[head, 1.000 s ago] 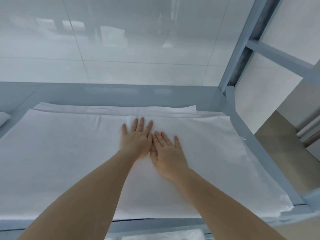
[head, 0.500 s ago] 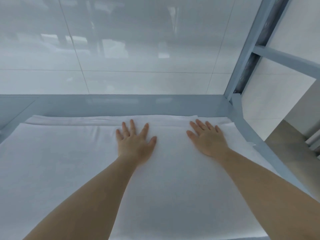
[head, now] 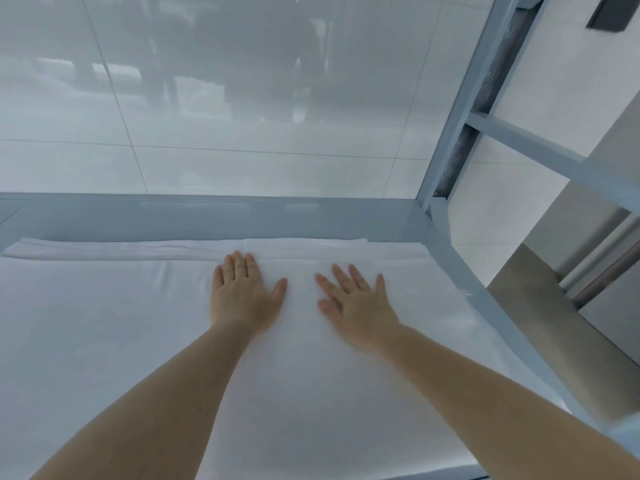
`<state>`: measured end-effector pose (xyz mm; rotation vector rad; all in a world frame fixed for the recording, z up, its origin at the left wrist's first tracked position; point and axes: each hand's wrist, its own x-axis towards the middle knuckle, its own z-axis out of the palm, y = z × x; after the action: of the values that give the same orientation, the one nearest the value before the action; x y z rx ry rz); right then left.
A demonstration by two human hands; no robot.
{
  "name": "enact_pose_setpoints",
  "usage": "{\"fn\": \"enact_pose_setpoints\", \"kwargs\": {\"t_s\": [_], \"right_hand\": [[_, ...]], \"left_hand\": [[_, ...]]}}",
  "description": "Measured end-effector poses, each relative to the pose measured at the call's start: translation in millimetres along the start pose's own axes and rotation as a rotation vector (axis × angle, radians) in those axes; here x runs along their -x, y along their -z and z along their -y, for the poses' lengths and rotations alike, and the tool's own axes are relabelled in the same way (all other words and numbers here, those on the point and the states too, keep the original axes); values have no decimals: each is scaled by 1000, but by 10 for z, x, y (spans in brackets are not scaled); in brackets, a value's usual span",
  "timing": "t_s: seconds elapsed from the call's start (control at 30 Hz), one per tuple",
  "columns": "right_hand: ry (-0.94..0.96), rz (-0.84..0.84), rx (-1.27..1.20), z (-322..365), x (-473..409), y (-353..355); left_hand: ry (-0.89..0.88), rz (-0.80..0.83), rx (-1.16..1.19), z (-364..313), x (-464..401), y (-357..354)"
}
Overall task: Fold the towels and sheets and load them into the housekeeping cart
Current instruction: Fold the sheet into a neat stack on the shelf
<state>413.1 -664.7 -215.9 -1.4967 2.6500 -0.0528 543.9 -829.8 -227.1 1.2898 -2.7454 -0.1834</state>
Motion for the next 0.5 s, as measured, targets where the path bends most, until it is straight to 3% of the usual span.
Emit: {"fn": "enact_pose_setpoints", "kwargs": {"t_s": [0.07, 0.2, 0.3, 0.37, 0.5], "right_hand": [[-1, 15, 8, -61, 150, -56], [-279, -9, 13, -851, 531, 40], [-361, 36, 2, -1007, 837, 84], [-342, 85, -17, -867, 1023, 63], [-94, 137, -70, -391, 1440, -25]], "left_hand": [[-4, 10, -5, 7, -29, 5], [-17, -2, 6, 9, -44, 3], [-49, -50, 10, -3, -18, 18], [-87, -137, 30, -18, 26, 39], [-123, -219, -41, -69, 125, 110]]}}
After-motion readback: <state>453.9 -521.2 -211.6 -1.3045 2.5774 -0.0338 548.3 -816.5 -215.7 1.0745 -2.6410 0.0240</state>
